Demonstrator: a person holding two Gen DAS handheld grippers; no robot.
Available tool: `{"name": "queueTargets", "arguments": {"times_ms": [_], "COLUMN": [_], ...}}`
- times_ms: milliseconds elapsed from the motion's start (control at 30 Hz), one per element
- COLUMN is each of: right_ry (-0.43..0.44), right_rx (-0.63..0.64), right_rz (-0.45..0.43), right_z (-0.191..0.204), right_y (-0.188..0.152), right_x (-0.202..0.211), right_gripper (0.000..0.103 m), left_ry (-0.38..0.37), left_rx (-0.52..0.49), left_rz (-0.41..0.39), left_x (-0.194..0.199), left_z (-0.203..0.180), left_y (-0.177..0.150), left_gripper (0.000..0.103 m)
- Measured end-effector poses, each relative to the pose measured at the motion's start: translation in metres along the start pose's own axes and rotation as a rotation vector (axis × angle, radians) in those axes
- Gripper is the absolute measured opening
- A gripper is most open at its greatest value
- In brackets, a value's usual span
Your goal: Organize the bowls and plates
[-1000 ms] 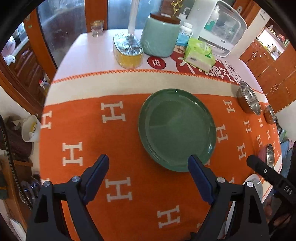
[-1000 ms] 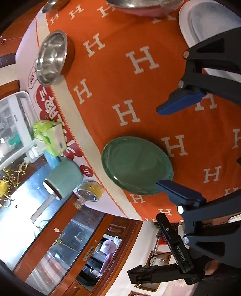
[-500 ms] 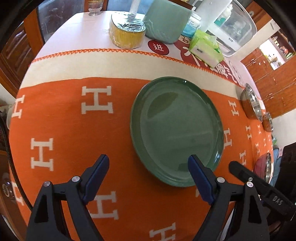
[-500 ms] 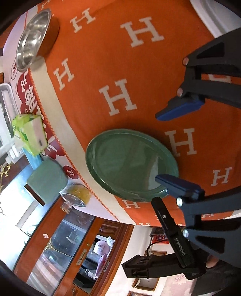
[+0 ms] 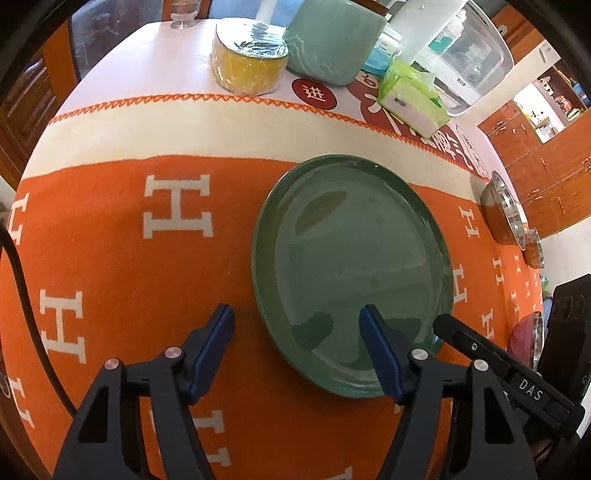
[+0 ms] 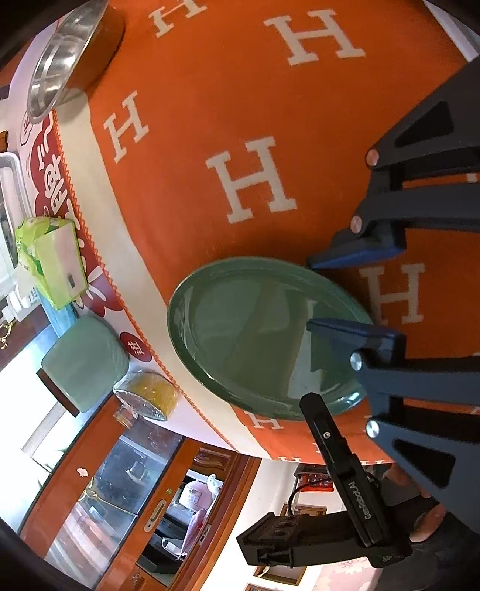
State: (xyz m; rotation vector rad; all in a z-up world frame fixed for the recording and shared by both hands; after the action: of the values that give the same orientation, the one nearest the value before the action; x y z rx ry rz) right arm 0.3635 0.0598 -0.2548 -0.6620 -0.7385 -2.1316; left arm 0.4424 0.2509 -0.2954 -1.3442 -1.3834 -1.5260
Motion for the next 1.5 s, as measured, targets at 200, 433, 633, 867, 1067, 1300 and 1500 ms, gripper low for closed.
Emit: {"name": "queueTargets", "arguments": {"times_ms": [200, 433, 633, 867, 1067, 1300, 1500], "right_ry": [-0.003, -0.006, -0.009, -0.043, -0.023, 0.004, 0.022], "right_rx": [0.023, 0.051, 0.052, 0.061, 0.040, 0.047, 0.062], "right_rz": [-0.015, -0.035, -0.044, -0.029, -0.019, -0.031, -0.057], "right_z": [-0.003, -0.002, -0.006, -0.003, 0.003, 0.019, 0.031], "right_y": [0.006, 0.011, 0.012, 0.011, 0.005, -0.003, -0.009], "right_x": [-0.006, -0.008, -0.008, -0.008, -0.003, 0.009, 0.025], "right_gripper": [0.023, 0.019, 0.012, 0.012, 0.012, 0.012, 0.012], "left_ry": [0.021, 0.035, 0.032, 0.035, 0.036, 0.044, 0.043], "left_rx": [0.006, 0.007, 0.020, 0.023, 0.042, 0.055, 0.049], "left_rz": [-0.025, -0.065, -0.096, -0.071, -0.027, -0.020, -0.044], "left_x": [-0.001, -0.003, -0.005, -0.005, 0.000, 0.018, 0.042], "left_z": [-0.001, 0.000, 0.003, 0.007, 0.014, 0.021, 0.021], "left_y": [0.005, 0.011, 0.014, 0.014, 0.007, -0.007, -0.020], "left_gripper": [0.057, 0.044, 0.035, 0.026, 0.026, 0.026, 0.026]}}
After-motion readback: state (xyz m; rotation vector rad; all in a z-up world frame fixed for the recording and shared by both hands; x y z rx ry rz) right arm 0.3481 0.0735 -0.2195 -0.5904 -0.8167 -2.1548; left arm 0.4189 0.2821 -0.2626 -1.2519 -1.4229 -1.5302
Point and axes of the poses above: each gripper's, at about its wrist camera, not at the fingertips, and x roughly against the way its jaws point, z to its left, y to its top, the point moved 6 cm from there along -x, roughly the way its jaws point, and after that the axes turned 15 degrees about y, right-handed, at the moved point
